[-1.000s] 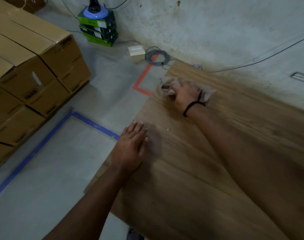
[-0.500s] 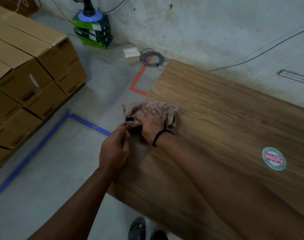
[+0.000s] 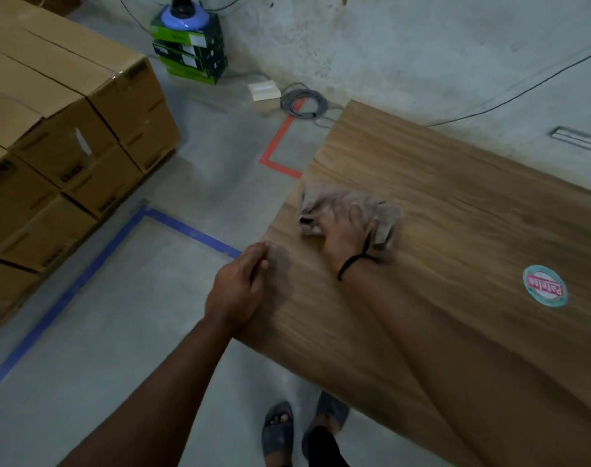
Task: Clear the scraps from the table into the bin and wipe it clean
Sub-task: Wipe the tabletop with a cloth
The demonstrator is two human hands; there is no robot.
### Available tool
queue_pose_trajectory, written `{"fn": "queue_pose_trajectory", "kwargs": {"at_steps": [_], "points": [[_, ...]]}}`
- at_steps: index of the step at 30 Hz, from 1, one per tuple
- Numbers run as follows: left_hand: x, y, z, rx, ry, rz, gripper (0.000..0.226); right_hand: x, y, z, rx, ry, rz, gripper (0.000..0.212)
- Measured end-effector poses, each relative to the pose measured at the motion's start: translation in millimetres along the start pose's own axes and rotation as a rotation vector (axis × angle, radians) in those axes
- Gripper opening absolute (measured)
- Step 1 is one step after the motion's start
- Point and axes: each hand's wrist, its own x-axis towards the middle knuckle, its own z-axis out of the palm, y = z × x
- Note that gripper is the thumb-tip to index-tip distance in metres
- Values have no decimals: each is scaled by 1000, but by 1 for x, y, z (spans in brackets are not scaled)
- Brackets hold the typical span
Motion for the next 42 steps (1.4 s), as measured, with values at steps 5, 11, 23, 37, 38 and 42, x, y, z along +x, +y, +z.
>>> {"fn": "queue_pose_trajectory", "kwargs": {"at_steps": [5, 11, 23, 37, 38, 42], "points": [[-3, 0, -11, -299, 109, -151, 42, -58, -42, 1, 29, -19, -94, 46], [-12, -10, -19, -654, 97, -307, 59, 40, -24, -9, 219, -41, 223, 59], [-26, -17, -20, -894, -29, -335, 69, -93, -71, 16, -128, -178, -264, 43], [-34, -24, -27, 5, -390, -33, 58, -106, 19, 2, -102, -170, 101, 44], [-34, -26, -26, 31, -394, -11, 57, -108, 12, 7, -102, -153, 96, 44], [-36, -32, -21, 63, -361, 44, 56, -128, -15, 22, -108, -101, 2, 45]]}}
